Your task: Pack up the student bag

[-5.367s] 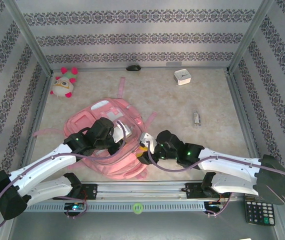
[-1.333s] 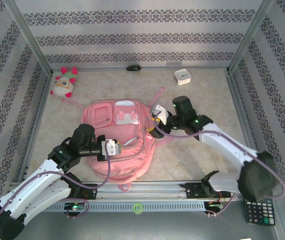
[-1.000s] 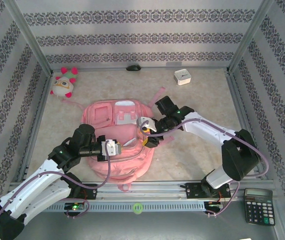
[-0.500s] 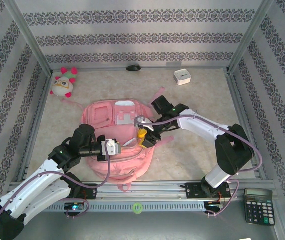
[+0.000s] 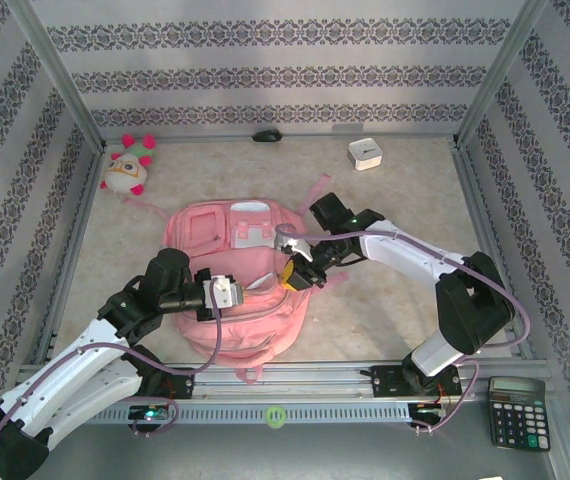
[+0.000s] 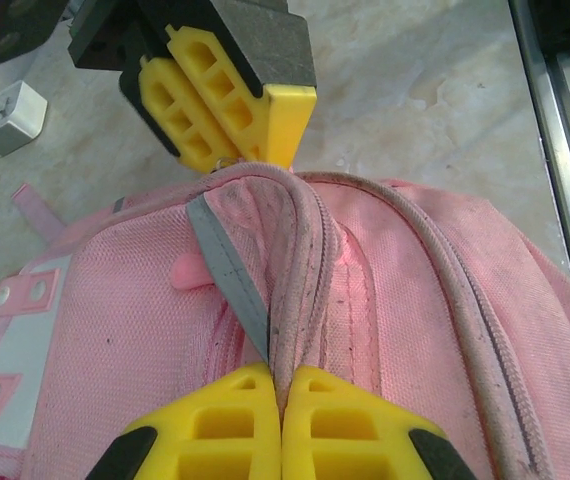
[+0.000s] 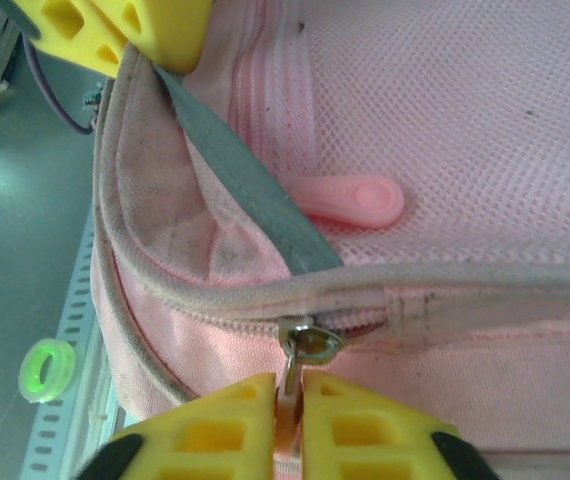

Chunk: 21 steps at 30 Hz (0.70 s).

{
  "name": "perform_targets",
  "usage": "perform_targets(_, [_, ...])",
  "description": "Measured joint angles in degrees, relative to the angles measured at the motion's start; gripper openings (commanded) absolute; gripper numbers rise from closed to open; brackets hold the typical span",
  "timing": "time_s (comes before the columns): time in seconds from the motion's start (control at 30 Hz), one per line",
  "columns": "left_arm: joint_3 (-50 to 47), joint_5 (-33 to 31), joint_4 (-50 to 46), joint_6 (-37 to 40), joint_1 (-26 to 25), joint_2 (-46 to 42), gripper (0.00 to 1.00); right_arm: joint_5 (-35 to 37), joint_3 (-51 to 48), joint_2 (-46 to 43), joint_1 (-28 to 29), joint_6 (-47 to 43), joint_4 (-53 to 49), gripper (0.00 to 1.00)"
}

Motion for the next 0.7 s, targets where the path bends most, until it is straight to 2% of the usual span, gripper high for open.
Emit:
perform_targets(0.27, [0.9, -3.02, 3.89, -7.23, -0.22, 4.35, 0.0, 2.36, -6.1, -7.89, 0.42, 9.75, 7.61, 0.0])
perform_targets(0.47, [3.08, -6.29, 6.6, -10.88, -2.82, 9.49, 0.0, 7.3, -11.02, -13.53, 5.46, 20.9, 16.26, 0.0])
perform_targets(0.7, [3.15, -6.62, 8.17, -13.55, -3.69, 13.14, 0.0, 16.17, -13.27, -14.01, 11.3, 34.88, 22.03, 0.0])
